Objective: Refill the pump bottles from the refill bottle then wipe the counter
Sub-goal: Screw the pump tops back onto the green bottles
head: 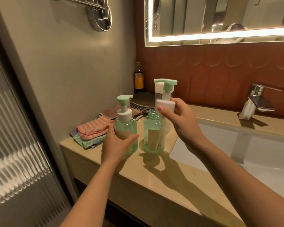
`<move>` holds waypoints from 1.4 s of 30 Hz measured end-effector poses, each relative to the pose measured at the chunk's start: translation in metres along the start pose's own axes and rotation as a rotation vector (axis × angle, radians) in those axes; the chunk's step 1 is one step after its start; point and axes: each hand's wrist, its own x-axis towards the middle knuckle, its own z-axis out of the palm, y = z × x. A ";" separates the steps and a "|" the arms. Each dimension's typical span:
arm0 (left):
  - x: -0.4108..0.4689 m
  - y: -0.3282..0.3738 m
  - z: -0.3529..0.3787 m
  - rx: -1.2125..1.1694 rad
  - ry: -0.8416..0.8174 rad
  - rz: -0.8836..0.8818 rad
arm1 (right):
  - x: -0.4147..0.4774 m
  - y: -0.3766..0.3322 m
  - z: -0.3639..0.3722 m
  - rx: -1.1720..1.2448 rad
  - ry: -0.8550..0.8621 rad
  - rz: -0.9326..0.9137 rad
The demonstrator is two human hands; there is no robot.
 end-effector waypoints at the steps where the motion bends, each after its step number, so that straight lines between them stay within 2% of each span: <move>1: 0.004 -0.001 -0.001 0.039 -0.004 -0.001 | 0.003 -0.004 0.001 0.003 -0.006 -0.018; 5: 0.015 -0.001 -0.004 0.232 -0.032 -0.010 | 0.020 -0.026 0.004 0.021 0.013 -0.117; 7: 0.009 0.000 0.000 0.225 0.010 -0.030 | 0.030 -0.035 0.005 0.006 0.061 -0.168; 9: -0.009 0.003 0.009 0.159 0.141 0.014 | 0.039 -0.043 0.007 -0.014 0.109 -0.228; 13: -0.046 0.015 0.031 0.027 0.453 0.345 | 0.054 -0.048 0.010 -0.097 0.172 -0.327; 14: -0.049 0.019 0.036 0.019 0.444 0.410 | 0.057 -0.046 0.011 -0.105 0.177 -0.323; 16: -0.049 0.032 0.043 -0.008 0.276 0.449 | 0.060 -0.038 0.012 -0.116 0.182 -0.286; 18: -0.044 0.044 0.050 0.027 0.075 0.404 | 0.060 -0.028 0.011 -0.124 0.177 -0.244; 21: -0.033 0.053 0.058 0.195 -0.072 0.325 | 0.058 -0.014 0.008 -0.160 0.137 -0.198; 24: -0.021 0.056 0.064 0.224 -0.187 0.167 | 0.053 0.001 0.008 -0.167 0.064 -0.120; 28: -0.013 0.053 0.070 0.057 -0.101 0.113 | 0.046 0.019 0.009 -0.133 0.006 -0.025; 33: -0.022 0.053 0.069 0.037 -0.086 0.138 | 0.034 0.032 0.010 -0.155 -0.023 0.045; 42: -0.050 0.043 0.066 -0.024 -0.106 0.251 | 0.007 0.028 -0.006 -0.077 -0.053 -0.017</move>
